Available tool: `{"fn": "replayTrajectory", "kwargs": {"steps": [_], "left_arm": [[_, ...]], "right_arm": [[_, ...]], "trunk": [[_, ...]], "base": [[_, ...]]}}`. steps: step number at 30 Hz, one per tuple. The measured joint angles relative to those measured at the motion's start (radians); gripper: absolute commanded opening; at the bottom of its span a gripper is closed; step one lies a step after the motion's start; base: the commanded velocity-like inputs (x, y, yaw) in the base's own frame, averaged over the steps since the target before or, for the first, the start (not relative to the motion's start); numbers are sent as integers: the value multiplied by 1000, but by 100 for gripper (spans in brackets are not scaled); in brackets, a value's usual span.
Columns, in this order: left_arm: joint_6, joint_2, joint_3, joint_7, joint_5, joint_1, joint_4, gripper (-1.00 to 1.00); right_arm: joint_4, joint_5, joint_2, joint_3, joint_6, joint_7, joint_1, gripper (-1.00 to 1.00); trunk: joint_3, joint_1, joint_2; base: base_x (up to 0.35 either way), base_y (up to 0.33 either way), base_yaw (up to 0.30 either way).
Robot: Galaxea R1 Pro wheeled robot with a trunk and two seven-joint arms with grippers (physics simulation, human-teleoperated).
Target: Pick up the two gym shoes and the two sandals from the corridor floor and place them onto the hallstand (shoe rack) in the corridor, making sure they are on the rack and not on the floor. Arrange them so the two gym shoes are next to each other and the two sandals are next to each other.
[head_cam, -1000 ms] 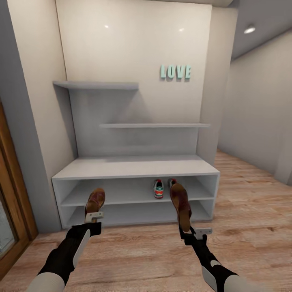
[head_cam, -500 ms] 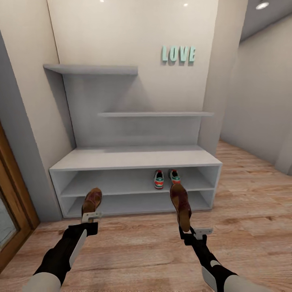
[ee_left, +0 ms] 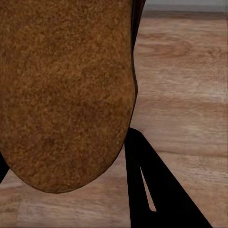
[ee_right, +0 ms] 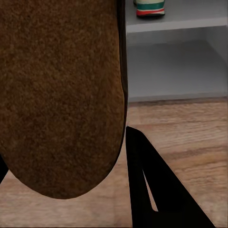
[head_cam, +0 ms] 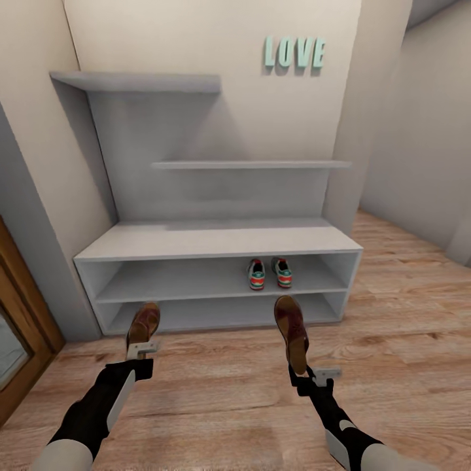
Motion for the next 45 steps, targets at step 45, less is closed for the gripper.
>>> {"fn": "replayTrajectory", "kwargs": {"steps": [45], "left_arm": [[-390,22,2,-4,7,-104,129,-100]], "right_arm": [[0,0,0,0,0,0,0,-100]], "trunk": [[-85,6,-3]], "base": [[0,0,0]]}}
